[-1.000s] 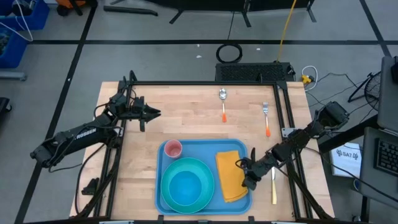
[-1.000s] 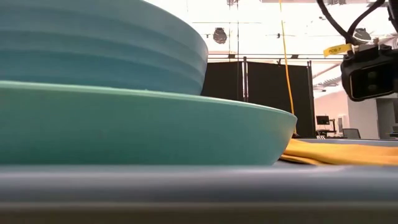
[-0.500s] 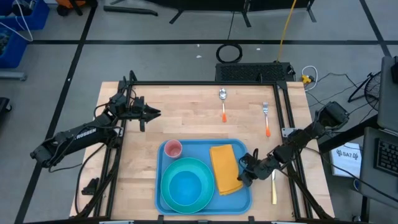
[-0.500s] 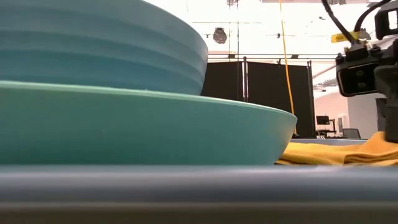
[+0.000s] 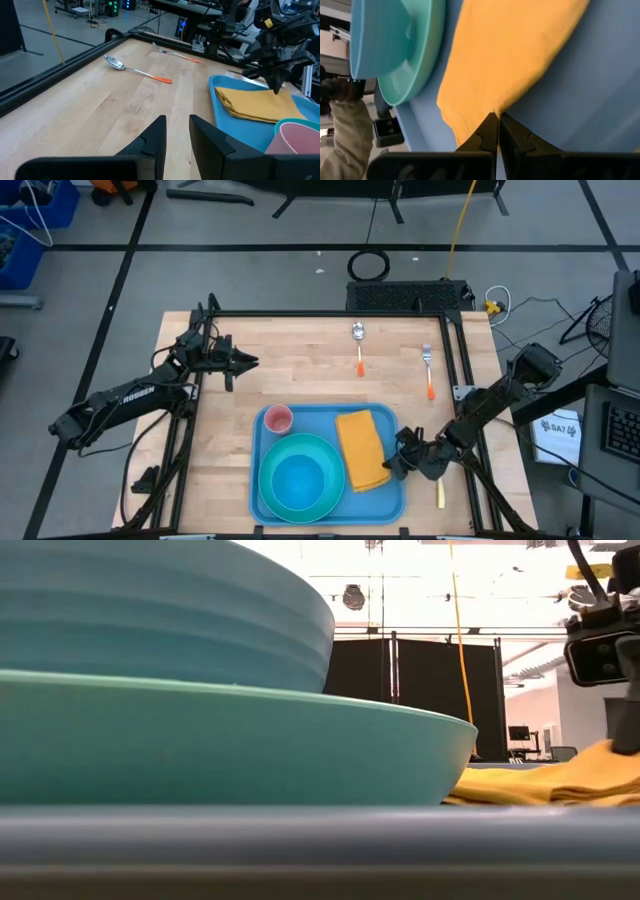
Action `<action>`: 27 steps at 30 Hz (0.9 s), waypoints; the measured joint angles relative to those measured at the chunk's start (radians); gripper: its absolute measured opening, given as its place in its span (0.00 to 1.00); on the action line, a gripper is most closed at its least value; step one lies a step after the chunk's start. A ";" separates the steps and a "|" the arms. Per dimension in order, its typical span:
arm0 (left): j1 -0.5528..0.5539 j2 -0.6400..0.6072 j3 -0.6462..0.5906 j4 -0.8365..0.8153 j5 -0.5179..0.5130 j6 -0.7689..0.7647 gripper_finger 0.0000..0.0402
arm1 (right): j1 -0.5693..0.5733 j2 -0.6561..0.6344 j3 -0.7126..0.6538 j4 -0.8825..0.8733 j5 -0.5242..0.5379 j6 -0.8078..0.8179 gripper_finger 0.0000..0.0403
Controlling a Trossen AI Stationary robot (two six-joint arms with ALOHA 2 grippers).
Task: Set up tray
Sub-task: Put the yellow napkin on the blue tray to the right of the light blue plate
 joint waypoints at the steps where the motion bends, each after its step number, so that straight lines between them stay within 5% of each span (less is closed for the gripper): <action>1: 0.000 0.000 0.000 0.000 0.000 0.002 0.22 | 0.005 0.000 0.000 0.000 -0.011 0.008 0.00; 9: 0.000 0.000 0.000 0.000 0.000 0.006 0.22 | 0.017 0.000 0.001 0.053 -0.174 0.032 0.00; 15: 0.000 0.000 0.000 0.000 0.000 0.015 0.22 | 0.017 0.000 0.001 0.108 -0.187 -0.025 0.01; 27: 0.000 0.000 0.000 0.000 0.000 0.011 0.22 | 0.014 0.000 0.001 0.179 -0.231 -0.081 0.33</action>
